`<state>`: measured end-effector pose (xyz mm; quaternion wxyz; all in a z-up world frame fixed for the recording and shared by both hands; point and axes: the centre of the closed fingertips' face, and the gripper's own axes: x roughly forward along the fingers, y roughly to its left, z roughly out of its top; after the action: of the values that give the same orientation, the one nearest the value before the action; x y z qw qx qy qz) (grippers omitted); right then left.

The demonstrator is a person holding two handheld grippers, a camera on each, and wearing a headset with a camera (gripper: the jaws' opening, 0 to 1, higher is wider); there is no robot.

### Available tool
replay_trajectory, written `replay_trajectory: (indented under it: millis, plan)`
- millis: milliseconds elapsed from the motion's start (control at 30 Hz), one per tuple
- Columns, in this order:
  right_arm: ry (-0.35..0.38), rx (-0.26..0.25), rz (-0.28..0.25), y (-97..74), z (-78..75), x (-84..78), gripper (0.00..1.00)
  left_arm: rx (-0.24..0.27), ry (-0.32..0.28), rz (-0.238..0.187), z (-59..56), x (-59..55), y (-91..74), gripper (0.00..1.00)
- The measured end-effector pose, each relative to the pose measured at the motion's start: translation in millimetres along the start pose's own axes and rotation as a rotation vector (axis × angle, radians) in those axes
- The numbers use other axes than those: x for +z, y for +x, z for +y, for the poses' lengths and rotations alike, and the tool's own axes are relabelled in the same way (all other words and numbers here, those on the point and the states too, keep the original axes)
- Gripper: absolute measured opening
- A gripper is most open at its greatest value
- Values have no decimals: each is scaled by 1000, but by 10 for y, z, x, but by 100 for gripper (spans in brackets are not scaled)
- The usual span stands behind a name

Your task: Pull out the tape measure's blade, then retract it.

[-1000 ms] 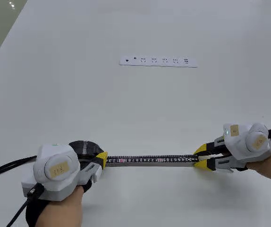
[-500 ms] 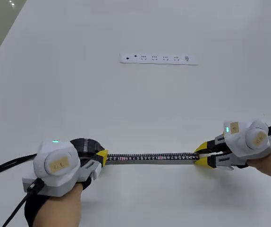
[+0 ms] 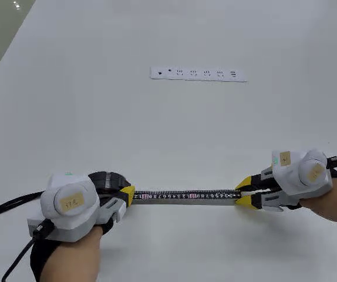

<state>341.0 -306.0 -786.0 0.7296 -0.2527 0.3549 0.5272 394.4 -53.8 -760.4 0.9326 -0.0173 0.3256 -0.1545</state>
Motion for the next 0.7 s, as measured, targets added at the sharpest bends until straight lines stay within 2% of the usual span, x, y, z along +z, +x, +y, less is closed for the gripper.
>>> replay_trajectory:
  millis: [533, 633, 700]
  plan:
    - [-4, 28, -60, 306, 74, 370, 11, -9, -17, 0, 8, 3, -8, 56]
    - [-15, 28, -52, 349, 74, 405, 11, -11, -21, 1, 13, 5, -8, 56]
    - [12, 34, -79, 364, 73, 463, 11, -13, -27, 2, 13, 6, -10, 56]
